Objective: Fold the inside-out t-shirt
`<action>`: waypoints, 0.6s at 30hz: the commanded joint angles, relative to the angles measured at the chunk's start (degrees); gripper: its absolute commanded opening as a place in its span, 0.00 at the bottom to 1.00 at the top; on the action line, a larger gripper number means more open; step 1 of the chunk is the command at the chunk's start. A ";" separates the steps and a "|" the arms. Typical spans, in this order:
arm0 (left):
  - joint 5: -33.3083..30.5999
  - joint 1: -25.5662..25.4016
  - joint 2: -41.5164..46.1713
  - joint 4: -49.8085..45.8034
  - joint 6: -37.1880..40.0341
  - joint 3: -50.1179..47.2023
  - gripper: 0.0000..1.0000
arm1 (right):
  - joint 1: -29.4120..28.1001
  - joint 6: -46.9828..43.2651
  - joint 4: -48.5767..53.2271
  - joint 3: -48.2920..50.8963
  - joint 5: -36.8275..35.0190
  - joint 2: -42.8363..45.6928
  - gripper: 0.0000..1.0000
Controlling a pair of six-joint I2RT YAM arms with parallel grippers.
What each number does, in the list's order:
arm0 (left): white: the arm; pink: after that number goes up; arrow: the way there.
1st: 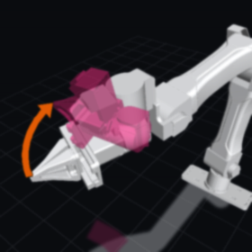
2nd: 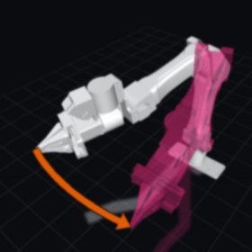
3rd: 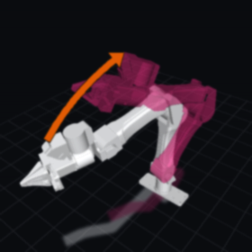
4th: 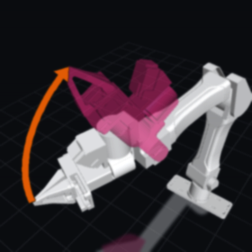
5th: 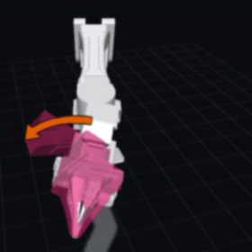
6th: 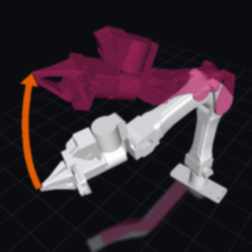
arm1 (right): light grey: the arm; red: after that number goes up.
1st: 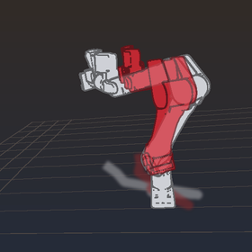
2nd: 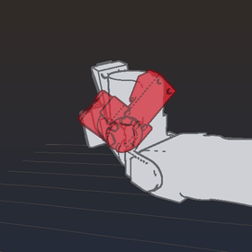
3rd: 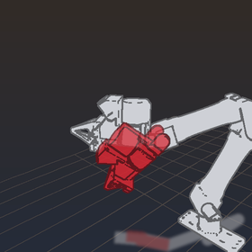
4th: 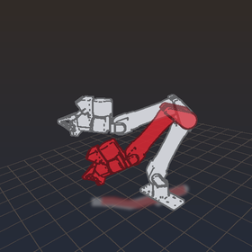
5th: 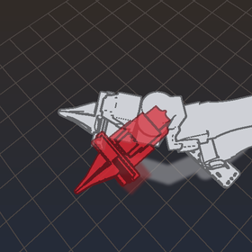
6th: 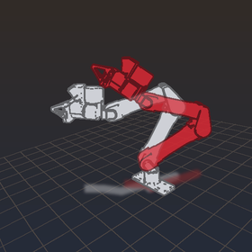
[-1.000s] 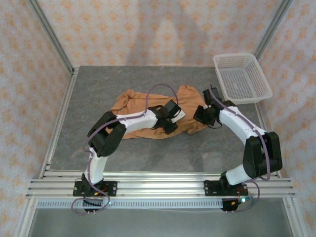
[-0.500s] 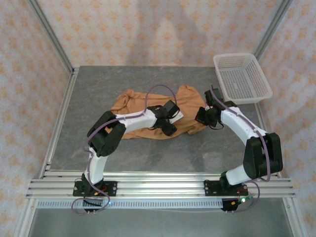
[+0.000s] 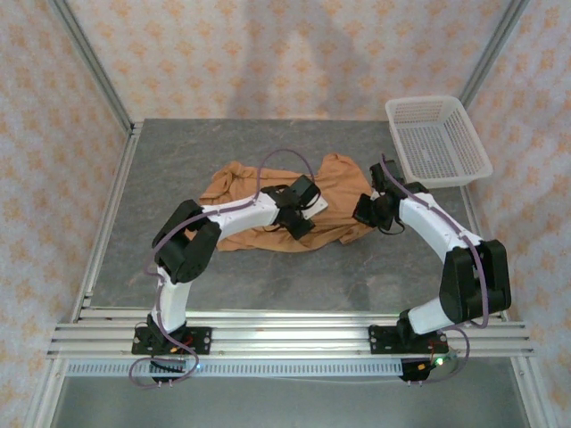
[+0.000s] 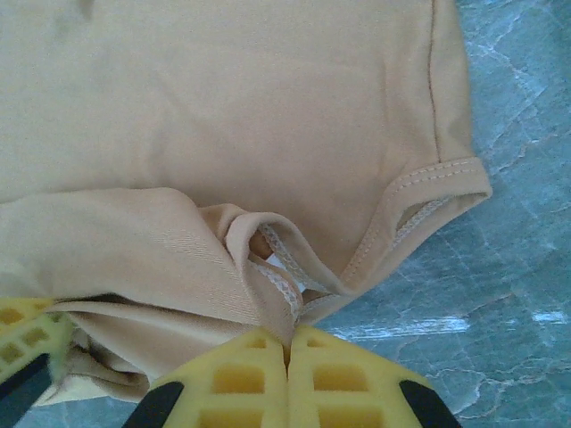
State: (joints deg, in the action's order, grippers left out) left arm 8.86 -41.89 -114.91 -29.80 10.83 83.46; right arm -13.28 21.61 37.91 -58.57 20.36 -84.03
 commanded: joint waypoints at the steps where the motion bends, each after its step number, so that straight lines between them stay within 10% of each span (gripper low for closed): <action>1: -2.99 0.89 2.55 -6.05 -3.21 4.41 0.00 | 0.73 -2.01 2.65 -1.99 -4.75 0.64 0.00; 15: 9.64 1.04 6.60 -9.94 -16.63 10.10 0.00 | 0.90 -2.35 -3.97 -6.13 -5.22 -8.87 0.01; 18: 10.99 1.05 6.20 -8.78 -18.30 8.81 0.00 | 0.76 0.92 -3.42 -6.38 -1.04 -8.77 0.26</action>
State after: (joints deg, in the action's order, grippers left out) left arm 16.80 -41.47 -107.61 -37.15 -3.73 93.14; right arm -12.69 20.51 34.63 -63.37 16.78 -92.97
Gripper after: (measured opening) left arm 0.058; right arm 0.194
